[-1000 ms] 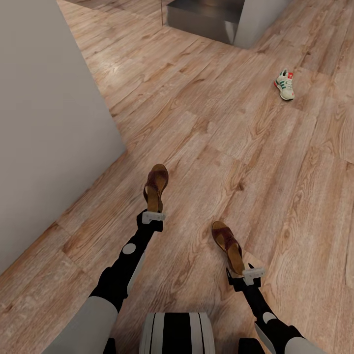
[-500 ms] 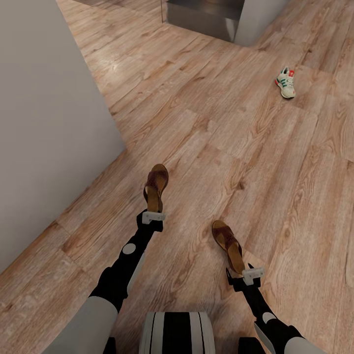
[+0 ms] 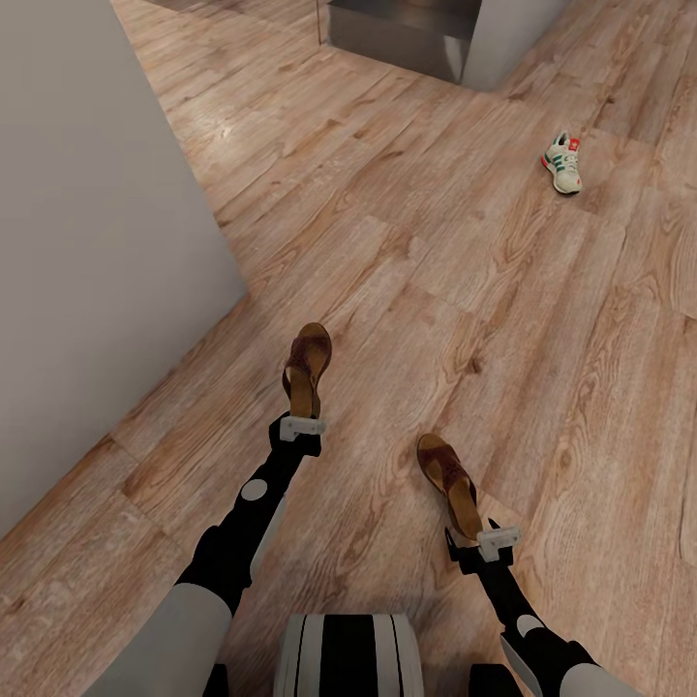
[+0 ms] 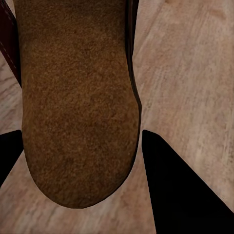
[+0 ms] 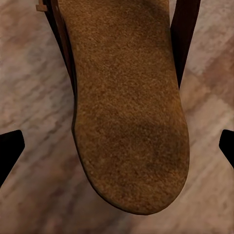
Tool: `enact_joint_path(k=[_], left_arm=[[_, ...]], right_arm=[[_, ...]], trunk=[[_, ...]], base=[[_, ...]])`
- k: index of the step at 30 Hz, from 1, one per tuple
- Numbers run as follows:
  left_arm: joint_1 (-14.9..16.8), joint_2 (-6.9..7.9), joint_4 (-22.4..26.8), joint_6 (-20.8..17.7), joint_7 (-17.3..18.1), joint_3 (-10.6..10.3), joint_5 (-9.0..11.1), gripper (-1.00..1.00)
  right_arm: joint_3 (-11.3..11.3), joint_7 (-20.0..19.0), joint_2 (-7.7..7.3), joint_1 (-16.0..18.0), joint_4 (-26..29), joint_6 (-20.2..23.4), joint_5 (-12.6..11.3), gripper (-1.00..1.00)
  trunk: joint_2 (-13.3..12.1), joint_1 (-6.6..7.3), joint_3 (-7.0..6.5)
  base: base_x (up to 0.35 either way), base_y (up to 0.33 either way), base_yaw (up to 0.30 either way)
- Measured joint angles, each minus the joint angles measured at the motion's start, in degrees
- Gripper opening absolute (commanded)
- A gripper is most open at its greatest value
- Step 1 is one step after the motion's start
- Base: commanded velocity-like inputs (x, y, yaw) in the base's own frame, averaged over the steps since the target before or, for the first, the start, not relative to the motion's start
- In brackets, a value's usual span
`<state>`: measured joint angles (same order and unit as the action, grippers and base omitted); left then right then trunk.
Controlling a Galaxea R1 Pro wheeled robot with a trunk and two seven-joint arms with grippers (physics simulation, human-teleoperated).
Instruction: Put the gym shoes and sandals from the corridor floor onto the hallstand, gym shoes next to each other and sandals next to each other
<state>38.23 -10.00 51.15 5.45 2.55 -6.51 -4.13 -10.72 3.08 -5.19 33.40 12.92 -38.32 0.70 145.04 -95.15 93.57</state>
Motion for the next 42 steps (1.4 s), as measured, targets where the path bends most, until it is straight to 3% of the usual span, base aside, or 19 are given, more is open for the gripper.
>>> enact_joint_path(k=[5,42], left_arm=[[0.00,0.00,-0.01,0.00,0.00,0.00,0.00,-1.00],[0.00,0.00,-0.82,0.00,0.00,-0.19,-0.05,-1.00]], right_arm=[[0.00,0.00,-0.03,0.00,0.00,0.00,0.00,1.00],[0.00,0.00,-0.09,0.00,0.06,0.00,0.00,1.00]], trunk=[[0.05,-0.11,0.88],[0.05,-0.10,0.89]], base=[[0.000,0.000,0.000],[0.000,0.000,0.000]])
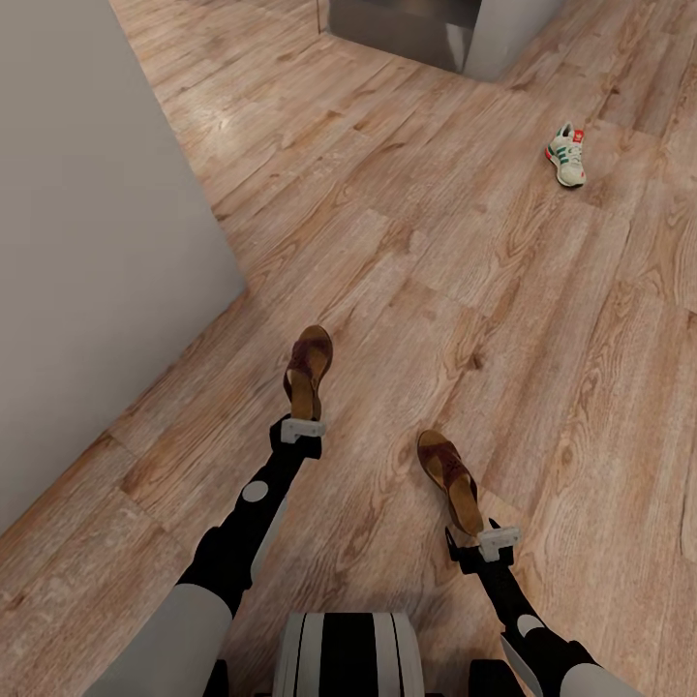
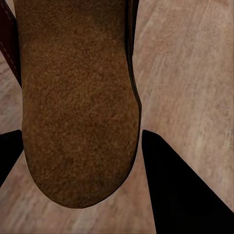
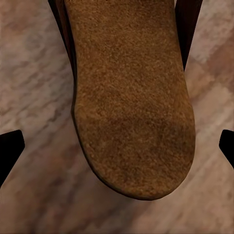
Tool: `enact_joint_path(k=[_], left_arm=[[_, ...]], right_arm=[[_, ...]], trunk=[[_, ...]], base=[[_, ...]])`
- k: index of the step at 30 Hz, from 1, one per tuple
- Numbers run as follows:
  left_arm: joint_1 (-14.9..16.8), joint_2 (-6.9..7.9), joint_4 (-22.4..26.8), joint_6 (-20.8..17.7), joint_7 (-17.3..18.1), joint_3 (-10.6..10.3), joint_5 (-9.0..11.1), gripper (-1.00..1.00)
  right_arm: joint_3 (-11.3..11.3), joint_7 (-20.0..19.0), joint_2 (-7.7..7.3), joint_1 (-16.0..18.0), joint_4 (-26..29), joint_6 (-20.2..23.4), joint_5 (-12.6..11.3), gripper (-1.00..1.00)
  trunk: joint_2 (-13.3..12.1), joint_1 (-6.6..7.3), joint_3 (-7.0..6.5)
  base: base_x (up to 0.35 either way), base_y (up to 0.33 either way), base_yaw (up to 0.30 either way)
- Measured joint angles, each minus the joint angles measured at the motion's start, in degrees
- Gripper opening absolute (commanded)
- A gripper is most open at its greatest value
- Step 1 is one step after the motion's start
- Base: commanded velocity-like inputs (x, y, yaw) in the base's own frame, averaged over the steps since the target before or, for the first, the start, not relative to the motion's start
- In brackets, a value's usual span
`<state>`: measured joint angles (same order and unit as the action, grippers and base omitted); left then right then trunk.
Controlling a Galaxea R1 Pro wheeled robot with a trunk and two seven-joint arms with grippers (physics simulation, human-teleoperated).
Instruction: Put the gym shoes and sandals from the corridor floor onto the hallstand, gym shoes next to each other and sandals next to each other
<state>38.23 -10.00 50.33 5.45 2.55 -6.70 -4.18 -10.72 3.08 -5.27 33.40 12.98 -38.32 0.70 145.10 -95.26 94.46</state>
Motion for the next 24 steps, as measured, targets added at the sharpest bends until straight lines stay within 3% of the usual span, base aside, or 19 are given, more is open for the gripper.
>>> enact_joint_path(k=[18,24], left_arm=[[0.00,0.00,-0.29,1.58,0.00,-0.07,-0.01,-1.00],[0.00,0.00,-0.83,2.66,0.01,-0.07,0.01,-1.00]], right_arm=[[0.01,0.64,0.00,0.00,0.02,0.03,0.00,1.00],[0.00,1.42,0.00,0.14,0.19,3.35,0.00,1.00]], trunk=[[0.00,0.00,0.00],[0.00,0.00,0.00]], base=[[0.013,0.000,0.000],[0.000,0.000,0.000]])
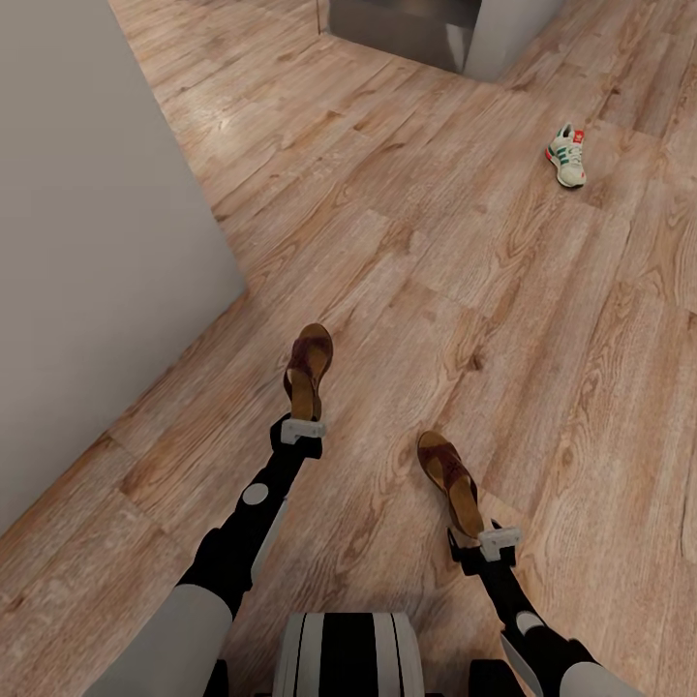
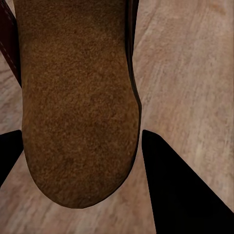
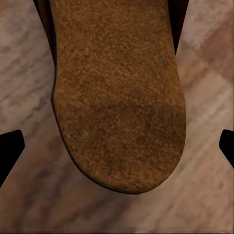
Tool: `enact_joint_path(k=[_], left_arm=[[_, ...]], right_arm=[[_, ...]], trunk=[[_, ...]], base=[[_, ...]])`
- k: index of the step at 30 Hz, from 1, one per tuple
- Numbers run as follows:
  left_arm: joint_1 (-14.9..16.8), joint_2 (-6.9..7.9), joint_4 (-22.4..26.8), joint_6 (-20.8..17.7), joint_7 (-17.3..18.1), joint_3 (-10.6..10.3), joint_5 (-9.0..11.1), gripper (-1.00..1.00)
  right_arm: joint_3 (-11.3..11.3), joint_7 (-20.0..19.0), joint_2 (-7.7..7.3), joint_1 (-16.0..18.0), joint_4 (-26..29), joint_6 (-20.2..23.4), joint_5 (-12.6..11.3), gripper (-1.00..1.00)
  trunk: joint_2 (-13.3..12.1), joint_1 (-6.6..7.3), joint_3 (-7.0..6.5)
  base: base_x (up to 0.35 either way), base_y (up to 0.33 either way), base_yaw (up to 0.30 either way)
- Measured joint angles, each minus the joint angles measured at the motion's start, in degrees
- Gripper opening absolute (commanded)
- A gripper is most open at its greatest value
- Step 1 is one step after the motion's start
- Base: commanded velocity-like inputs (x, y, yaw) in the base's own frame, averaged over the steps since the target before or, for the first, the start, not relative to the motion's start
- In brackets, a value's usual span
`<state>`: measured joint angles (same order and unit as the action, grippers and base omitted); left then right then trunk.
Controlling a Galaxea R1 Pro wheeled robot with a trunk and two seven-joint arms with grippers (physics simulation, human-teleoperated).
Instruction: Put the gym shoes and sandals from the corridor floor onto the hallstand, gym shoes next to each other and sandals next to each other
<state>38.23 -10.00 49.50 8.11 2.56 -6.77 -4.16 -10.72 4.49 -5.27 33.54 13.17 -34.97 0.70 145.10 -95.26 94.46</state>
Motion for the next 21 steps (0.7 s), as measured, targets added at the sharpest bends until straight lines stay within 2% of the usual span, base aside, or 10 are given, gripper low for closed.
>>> enact_joint_path(k=[8,21], left_arm=[[0.00,0.00,-0.18,0.22,0.00,0.00,0.01,-1.00],[0.00,0.00,-0.33,0.23,0.00,0.00,0.01,-1.00]], right_arm=[[0.00,0.15,0.00,0.27,0.15,2.42,0.02,1.00],[0.00,0.16,0.00,0.30,0.17,2.63,0.02,1.00]], trunk=[[0.00,0.00,0.00],[0.00,0.00,0.00]], base=[[0.000,0.000,0.000],[0.000,0.000,0.000]])
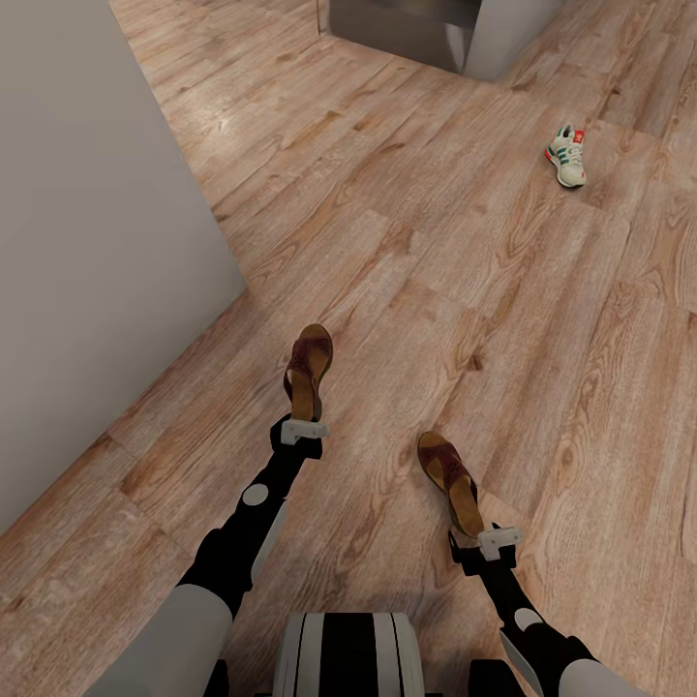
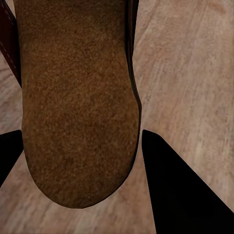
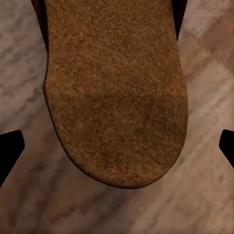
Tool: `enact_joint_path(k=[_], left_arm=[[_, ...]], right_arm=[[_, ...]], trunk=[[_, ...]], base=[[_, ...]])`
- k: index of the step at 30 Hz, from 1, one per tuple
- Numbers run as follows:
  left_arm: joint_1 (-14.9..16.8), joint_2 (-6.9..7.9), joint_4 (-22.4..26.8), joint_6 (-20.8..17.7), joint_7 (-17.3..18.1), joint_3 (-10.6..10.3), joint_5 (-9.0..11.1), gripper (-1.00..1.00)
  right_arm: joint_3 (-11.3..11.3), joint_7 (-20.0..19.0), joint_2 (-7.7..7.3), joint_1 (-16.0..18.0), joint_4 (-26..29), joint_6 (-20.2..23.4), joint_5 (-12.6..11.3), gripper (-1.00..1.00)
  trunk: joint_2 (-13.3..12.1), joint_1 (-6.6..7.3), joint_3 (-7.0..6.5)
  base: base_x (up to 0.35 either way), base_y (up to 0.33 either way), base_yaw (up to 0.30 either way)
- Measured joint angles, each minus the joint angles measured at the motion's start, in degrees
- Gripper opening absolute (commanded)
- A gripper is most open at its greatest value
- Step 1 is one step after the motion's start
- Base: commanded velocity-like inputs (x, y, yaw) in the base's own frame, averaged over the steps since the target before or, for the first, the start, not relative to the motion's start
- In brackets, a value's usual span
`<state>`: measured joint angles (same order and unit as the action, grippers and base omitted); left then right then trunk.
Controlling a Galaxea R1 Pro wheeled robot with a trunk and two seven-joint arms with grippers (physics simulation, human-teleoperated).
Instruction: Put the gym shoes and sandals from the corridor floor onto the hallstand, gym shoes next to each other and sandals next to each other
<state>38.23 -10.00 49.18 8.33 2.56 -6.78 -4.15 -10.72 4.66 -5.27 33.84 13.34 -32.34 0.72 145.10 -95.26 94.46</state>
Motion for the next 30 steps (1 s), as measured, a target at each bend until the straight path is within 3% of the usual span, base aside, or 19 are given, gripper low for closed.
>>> enact_joint_path(k=[30], left_arm=[[0.00,0.00,-0.06,-0.03,0.00,0.00,0.03,-1.00]], right_arm=[[0.00,0.00,0.09,0.00,1.06,-0.01,0.07,1.00]], trunk=[[0.00,0.00,0.00]], base=[[0.000,0.000,0.000]])
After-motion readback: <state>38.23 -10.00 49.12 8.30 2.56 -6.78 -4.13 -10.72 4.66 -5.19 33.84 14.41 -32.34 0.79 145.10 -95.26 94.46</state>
